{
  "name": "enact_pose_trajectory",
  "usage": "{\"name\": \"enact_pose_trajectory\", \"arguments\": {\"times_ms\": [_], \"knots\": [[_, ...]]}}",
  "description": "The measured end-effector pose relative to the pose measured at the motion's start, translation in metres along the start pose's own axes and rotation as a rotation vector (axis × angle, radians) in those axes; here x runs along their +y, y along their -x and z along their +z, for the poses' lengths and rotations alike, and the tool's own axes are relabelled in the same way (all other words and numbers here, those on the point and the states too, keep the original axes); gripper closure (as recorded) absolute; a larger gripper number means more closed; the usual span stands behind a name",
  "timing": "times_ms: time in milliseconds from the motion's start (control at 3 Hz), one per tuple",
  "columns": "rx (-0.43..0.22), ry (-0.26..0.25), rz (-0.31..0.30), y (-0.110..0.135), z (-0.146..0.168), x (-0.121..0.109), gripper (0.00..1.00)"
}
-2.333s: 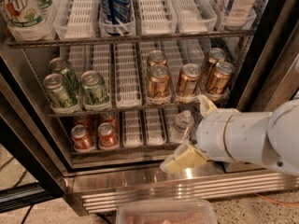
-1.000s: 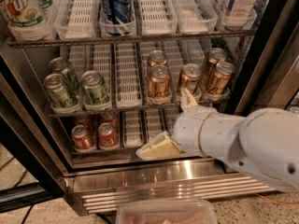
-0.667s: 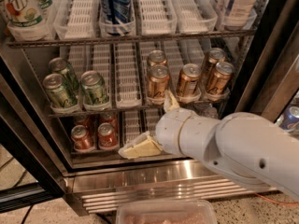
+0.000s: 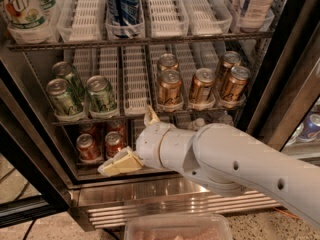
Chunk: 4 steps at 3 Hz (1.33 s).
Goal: Pick green can from middle shelf of fridge
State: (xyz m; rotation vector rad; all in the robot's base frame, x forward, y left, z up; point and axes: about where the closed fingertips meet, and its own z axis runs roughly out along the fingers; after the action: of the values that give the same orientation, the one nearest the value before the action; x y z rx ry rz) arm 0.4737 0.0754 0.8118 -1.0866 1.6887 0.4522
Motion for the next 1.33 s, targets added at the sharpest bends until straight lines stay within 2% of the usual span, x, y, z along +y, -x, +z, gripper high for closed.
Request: {"name": "enact_pose_trajectory", "arguments": {"times_ms": [333, 667, 1000, 1333], "knots": [[-0.01, 0.023, -0.004, 0.001, 0.013, 0.004, 0.0], [-0.03, -0.021, -0.058, 0.011, 0.019, -0.01, 0.0], [-0.045, -0.13, -0.072, 0.017, 0.018, -0.029, 0.0], [-0.045, -0.13, -0.072, 0.017, 0.018, -0.029, 0.0]]}}
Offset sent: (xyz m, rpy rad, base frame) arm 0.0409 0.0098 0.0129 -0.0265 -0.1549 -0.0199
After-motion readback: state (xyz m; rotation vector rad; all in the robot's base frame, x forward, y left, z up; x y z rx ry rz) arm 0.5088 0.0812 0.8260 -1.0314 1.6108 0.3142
